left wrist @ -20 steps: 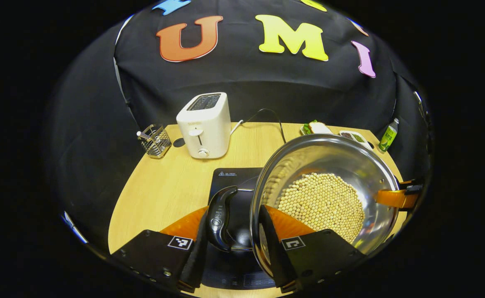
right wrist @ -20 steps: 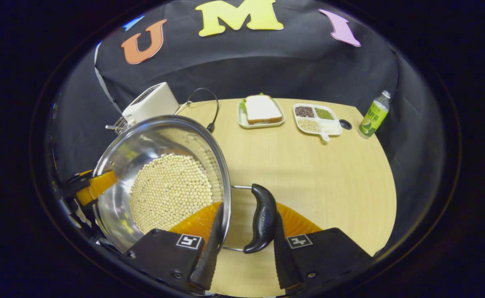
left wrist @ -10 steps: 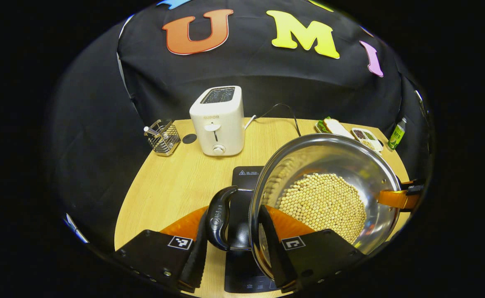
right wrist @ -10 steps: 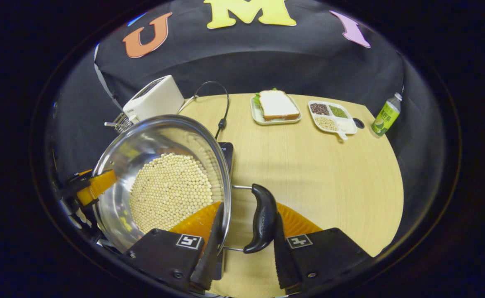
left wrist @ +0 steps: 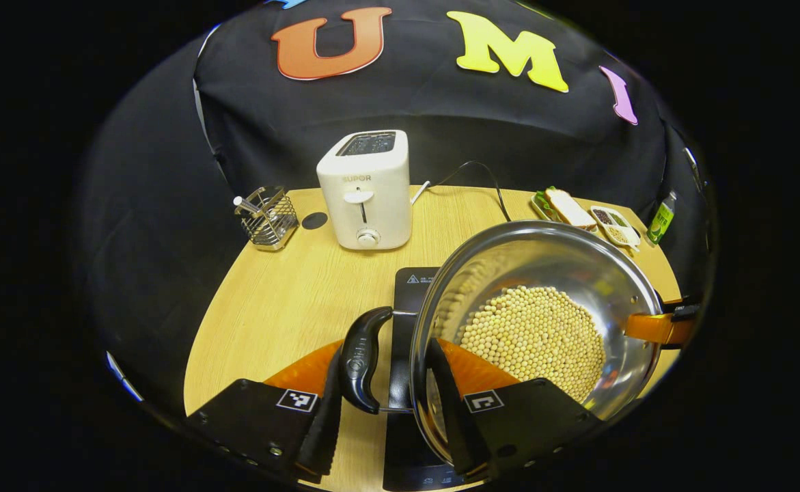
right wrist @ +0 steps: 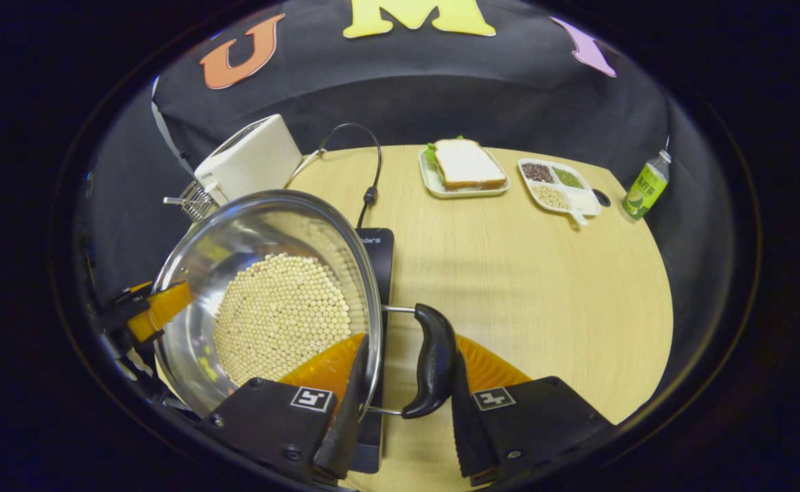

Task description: First push the handle of the pot to place it horizontally, then grasp the pot with both hands and set it on the induction cooktop.

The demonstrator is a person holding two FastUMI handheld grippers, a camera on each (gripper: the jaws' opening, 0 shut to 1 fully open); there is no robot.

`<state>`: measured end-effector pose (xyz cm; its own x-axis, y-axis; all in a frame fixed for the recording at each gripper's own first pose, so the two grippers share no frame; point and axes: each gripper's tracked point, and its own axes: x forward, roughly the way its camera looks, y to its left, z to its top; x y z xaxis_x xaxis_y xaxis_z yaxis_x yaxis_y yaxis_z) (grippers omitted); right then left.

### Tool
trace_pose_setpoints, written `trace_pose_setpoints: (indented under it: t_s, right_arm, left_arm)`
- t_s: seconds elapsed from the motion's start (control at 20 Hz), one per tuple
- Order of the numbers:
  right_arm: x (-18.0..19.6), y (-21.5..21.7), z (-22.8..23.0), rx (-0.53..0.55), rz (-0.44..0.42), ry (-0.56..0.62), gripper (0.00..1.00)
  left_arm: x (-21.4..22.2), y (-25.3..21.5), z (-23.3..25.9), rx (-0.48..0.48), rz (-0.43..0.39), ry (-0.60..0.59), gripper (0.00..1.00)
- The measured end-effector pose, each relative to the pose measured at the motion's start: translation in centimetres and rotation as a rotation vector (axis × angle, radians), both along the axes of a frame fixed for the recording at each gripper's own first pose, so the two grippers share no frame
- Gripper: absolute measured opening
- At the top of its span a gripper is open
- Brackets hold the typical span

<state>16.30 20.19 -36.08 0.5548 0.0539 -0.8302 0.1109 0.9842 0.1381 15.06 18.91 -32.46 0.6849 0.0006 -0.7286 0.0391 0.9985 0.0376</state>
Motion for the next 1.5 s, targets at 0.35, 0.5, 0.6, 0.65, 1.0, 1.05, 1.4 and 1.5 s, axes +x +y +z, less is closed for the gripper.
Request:
trace_pose_setpoints:
  t_s: [0.35, 0.5, 0.6, 0.65, 1.0, 1.05, 1.4, 1.5]
  right_arm:
    - [0.0, -0.1, -0.1, -0.044, 0.023, -0.011, 0.60]
    - [0.0, -0.1, -0.1, -0.027, 0.003, -0.040, 0.62]
    - [0.1, -0.1, -0.2, -0.040, 0.000, -0.062, 0.63]
    - [0.2, -0.1, -0.2, -0.042, 0.004, -0.068, 0.63]
    - [0.3, -0.1, -0.2, -0.029, -0.004, -0.082, 0.64]
    - [0.3, -0.1, -0.2, -0.029, 0.001, -0.083, 0.65]
    - [0.2, -0.9, 0.7, -0.058, 0.069, -0.130, 0.82]
    - [-0.3, -0.9, 1.5, -0.045, 0.099, -0.155, 0.89]
  left_arm:
    - [0.0, 0.7, -1.2, -0.043, -0.001, 0.004, 0.63]
    - [-0.2, 0.5, -1.1, -0.020, -0.023, 0.000, 0.75]
    - [-0.2, 0.5, -1.1, -0.025, -0.022, -0.004, 0.65]
    - [-0.2, 0.4, -1.0, -0.021, -0.024, -0.006, 0.55]
    - [0.0, 0.5, -0.9, -0.018, -0.043, -0.051, 0.68]
    - [0.0, 0.4, -0.9, -0.022, -0.038, -0.062, 0.69]
    - [-1.5, 2.1, -0.2, 0.040, -0.013, -0.063, 0.97]
    - [-2.0, 2.4, 1.1, 0.060, 0.015, -0.095, 0.97]
